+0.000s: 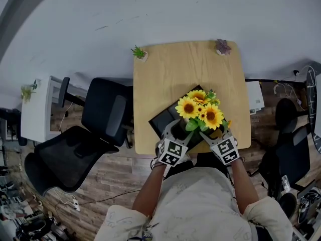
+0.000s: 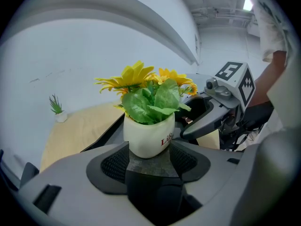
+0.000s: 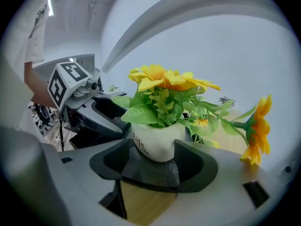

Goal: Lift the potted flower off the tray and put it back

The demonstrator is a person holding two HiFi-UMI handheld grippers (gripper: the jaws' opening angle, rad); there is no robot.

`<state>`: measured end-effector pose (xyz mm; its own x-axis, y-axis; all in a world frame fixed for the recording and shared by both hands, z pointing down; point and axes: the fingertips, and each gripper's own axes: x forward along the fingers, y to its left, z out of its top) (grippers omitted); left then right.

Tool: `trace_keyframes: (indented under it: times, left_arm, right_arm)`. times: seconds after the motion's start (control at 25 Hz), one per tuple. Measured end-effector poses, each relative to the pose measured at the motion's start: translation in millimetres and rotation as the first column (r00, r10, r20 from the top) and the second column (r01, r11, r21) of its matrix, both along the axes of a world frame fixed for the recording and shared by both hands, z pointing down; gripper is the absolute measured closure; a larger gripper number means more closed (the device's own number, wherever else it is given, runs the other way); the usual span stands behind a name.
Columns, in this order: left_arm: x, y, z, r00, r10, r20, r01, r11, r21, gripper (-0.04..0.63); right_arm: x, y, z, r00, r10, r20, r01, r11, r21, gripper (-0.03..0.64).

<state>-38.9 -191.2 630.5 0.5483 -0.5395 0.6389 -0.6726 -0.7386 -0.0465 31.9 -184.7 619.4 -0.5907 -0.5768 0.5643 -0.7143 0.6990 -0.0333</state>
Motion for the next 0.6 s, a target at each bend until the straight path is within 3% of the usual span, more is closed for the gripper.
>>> trace_keyframes:
  times: [0.6]
  left_arm:
    - [-13.9, 27.7, -13.5, 0.999, -0.03, -0.02, 0.031, 0.999, 0.043, 0.333]
  right_arm:
    - [-4.3, 32.9, -3.7, 1.0, 0.009, -0.01, -0.009, 1.0, 0.017, 0.318]
